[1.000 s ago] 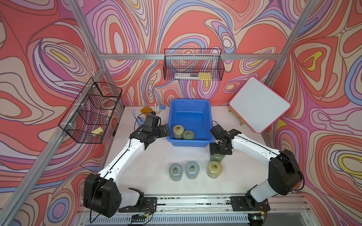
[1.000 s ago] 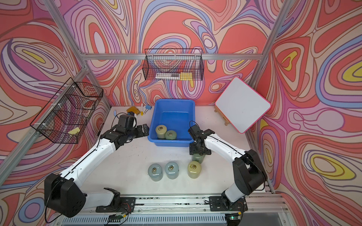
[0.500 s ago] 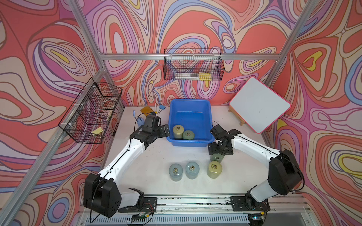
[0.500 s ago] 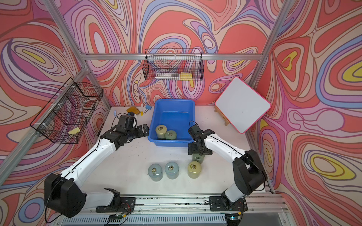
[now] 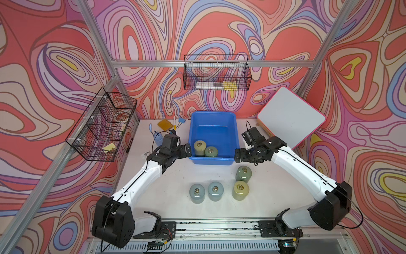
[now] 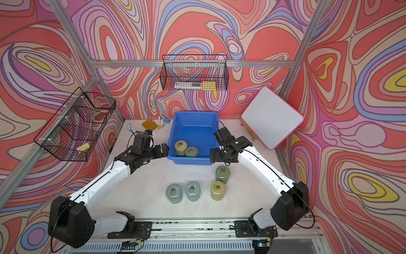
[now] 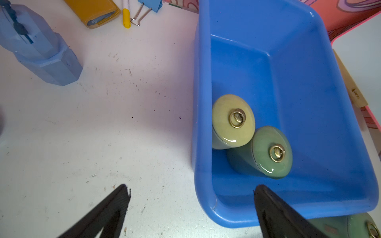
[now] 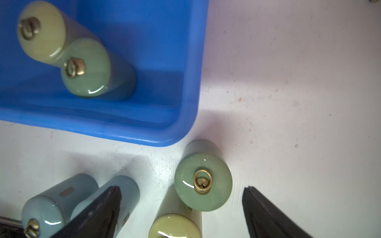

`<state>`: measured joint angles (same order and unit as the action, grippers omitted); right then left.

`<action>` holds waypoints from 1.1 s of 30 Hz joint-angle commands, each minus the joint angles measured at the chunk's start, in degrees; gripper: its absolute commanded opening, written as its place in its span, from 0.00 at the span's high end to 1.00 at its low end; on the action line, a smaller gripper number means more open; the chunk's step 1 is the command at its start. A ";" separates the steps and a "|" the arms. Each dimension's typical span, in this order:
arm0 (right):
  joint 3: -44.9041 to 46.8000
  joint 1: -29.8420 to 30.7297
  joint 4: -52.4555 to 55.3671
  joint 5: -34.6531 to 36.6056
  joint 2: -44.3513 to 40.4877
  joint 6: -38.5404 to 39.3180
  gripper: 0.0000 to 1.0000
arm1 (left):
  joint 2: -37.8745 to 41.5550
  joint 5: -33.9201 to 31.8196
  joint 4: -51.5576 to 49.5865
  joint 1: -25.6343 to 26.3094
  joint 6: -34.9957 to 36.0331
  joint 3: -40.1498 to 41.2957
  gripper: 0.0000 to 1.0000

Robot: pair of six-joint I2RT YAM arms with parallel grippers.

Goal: Take the tea canister out of the basket
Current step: Place the tea canister at the center of the board, then pick up the tea canister from the basket.

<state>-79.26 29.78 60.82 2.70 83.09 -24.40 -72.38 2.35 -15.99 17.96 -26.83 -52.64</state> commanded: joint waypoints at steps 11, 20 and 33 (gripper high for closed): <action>-17.08 3.30 1.37 -4.98 15.55 8.12 0.06 | 4.54 -0.89 7.99 -0.43 0.10 6.05 0.01; -24.38 5.58 0.55 -5.03 26.09 9.45 0.03 | 8.84 -1.16 13.72 -0.42 -0.50 11.77 0.01; -35.79 7.96 1.79 -2.85 39.01 11.39 0.02 | 10.25 -0.99 15.23 -0.43 -0.59 13.39 0.01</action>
<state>-112.75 36.88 61.54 -1.54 120.27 -13.98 -62.89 1.34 -2.33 17.93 -27.05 -39.94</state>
